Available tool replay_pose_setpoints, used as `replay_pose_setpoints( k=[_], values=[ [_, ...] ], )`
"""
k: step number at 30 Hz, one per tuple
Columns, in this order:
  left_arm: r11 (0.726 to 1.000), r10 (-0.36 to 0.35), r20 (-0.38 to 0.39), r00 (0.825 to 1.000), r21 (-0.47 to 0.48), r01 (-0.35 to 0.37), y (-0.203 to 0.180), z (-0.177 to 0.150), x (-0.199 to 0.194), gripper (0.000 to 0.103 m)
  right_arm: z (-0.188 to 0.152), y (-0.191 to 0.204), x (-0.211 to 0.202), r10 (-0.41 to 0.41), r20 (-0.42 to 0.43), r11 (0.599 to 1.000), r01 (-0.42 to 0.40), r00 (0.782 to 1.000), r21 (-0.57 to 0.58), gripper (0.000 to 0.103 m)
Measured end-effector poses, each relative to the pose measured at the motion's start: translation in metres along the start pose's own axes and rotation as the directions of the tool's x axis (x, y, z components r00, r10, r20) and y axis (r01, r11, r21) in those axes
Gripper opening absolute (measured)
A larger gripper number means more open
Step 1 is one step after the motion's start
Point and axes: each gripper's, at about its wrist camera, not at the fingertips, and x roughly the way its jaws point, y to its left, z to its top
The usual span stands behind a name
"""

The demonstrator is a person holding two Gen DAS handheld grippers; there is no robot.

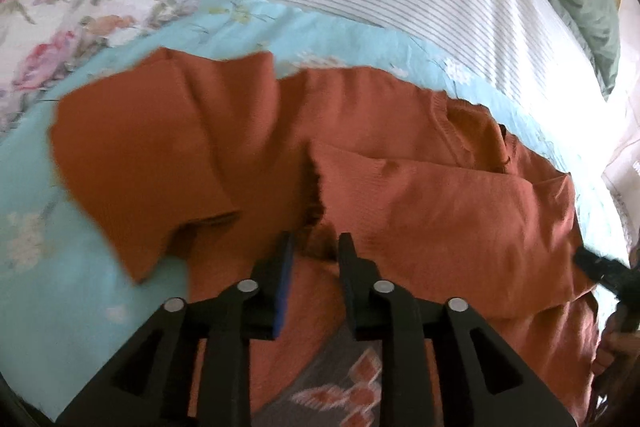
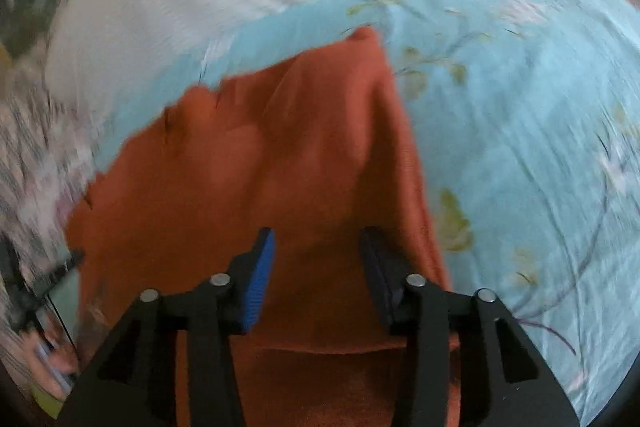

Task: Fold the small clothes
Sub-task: 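Grasp the other sleeve cuff with the left tool and lift it, then fold the held sleeve across the sweater body and open the left tool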

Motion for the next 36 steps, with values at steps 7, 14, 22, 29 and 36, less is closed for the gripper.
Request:
replay_pose_setpoints(
  k=[7,14,22,29,36],
  values=[
    [0.99,0.128,0.097,0.987,-0.071,-0.122,0.069,0.018,-0.048,0.062,-0.035,0.023,-0.037,0.131,-0.008,0.99,-0.131,0.991,-0.049,0.058],
    [0.994,0.11,0.037,0.993,0.016,-0.111,0.069,0.028,-0.033,0.085,-0.075,0.035,-0.028,0.182,-0.113,0.983,-0.184,0.977,-0.009,0.058],
    [0.967,0.224,-0.059,0.973,0.135,-0.214,0.06,0.026,0.031,0.071,-0.084,0.049,-0.027,0.18,-0.13,0.982,-0.185,0.975,-0.024,0.058],
    [0.997,0.077,-0.02,0.997,0.018,-0.077,0.083,0.042,0.008,0.007,-0.088,0.055,-0.026,0.198,-0.131,0.979,-0.203,0.972,-0.029,0.058],
    [0.995,-0.103,0.053,0.993,0.024,0.102,0.039,0.051,-0.042,0.006,-0.09,0.046,-0.045,0.222,-0.087,0.975,-0.222,0.971,0.007,0.058]
  ],
)
